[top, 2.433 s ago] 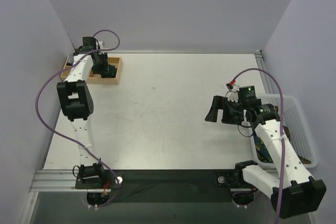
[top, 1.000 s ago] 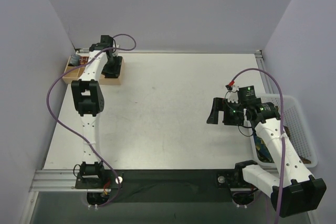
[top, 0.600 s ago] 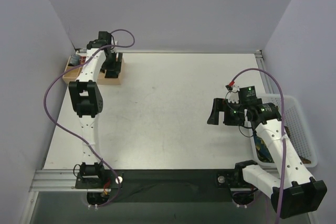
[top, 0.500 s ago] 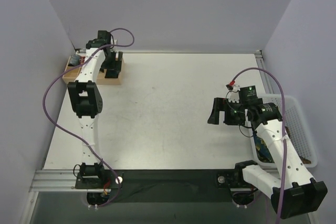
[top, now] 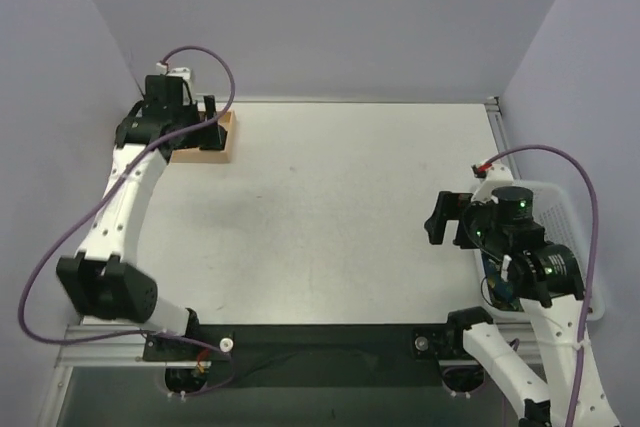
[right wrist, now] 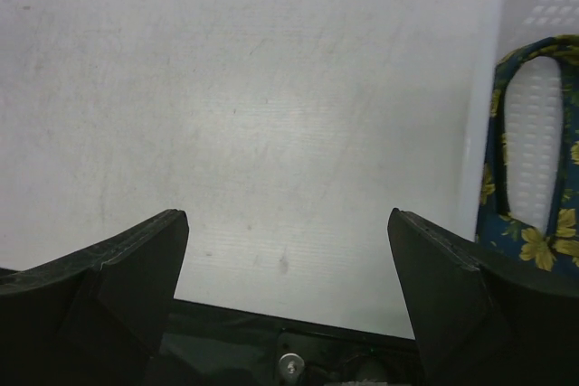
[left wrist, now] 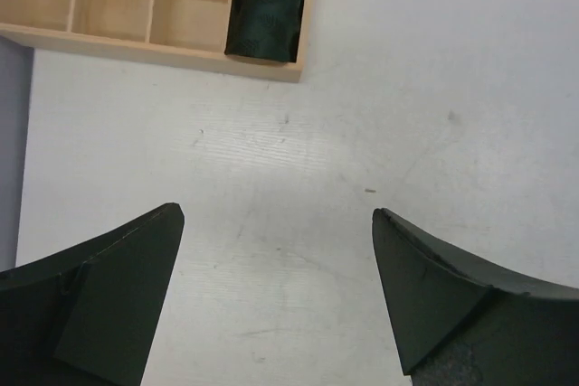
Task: Roll the ties
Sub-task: Place the rolled tie into the container
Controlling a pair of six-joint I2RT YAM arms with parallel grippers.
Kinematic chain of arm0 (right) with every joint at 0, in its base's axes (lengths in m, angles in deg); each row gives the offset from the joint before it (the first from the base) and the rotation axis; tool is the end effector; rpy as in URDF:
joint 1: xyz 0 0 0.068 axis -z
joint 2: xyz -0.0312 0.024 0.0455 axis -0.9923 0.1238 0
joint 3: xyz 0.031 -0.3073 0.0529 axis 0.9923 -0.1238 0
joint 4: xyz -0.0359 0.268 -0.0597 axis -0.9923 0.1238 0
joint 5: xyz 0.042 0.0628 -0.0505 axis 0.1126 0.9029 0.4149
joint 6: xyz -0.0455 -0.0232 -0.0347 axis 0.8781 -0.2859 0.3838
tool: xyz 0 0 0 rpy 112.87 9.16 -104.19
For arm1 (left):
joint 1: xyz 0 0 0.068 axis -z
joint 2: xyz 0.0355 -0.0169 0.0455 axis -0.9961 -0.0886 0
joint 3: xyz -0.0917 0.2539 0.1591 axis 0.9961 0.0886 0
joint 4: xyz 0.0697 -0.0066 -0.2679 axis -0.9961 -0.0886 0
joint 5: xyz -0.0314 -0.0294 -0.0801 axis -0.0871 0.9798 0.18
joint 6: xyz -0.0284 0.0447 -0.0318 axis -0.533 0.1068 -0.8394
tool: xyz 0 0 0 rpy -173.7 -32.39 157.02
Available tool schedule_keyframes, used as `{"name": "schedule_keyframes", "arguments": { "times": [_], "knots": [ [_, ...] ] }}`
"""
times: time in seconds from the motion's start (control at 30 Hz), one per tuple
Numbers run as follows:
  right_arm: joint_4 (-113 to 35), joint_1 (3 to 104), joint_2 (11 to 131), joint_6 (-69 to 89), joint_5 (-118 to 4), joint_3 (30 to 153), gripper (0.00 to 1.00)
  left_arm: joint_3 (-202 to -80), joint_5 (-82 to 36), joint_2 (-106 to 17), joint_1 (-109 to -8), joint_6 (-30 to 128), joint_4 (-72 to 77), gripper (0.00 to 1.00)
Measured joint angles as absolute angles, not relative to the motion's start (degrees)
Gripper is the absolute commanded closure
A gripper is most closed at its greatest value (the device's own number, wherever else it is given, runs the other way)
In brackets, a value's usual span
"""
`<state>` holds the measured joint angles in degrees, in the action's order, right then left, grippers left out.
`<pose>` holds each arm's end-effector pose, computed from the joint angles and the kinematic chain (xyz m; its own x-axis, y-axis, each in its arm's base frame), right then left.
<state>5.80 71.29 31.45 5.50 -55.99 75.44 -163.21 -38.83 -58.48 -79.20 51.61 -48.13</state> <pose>0.1229 0.0327 0.3994 -0.5062 0.0931 -0.8574 -0.2415 0.9391 0.2445 0.3606 -0.0301 0.4164 -0.6804 -0.0918 -0.7270 -0.1043 0.9942 -0.0279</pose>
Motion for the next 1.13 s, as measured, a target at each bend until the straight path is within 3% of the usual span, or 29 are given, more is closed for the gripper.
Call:
{"name": "schedule_keyframes", "arguments": {
  "times": [0.27, 0.5, 0.67, 1.13],
  "knots": [
    [10.5, 66.8, 17.0, 5.1, -69.7, 77.5, 0.00, -133.6, -47.5, -7.8, -77.8, 44.5, -36.7, 0.03],
    [13.1, 65.2, 0.8, 3.2, -79.5, 75.7, 0.00, -126.4, -45.6, 22.7, -77.8, 45.0, -37.4, 0.03],
    [14.4, 63.0, -6.9, 2.8, -82.9, 75.4, 0.00, -126.8, -47.4, 30.9, -77.8, 43.3, -42.1, 0.03],
    [15.1, 62.2, -9.6, 2.5, -84.3, 75.0, 0.00, -127.3, -49.5, 30.9, -77.7, 40.3, -53.8, 0.03]
  ]
}}
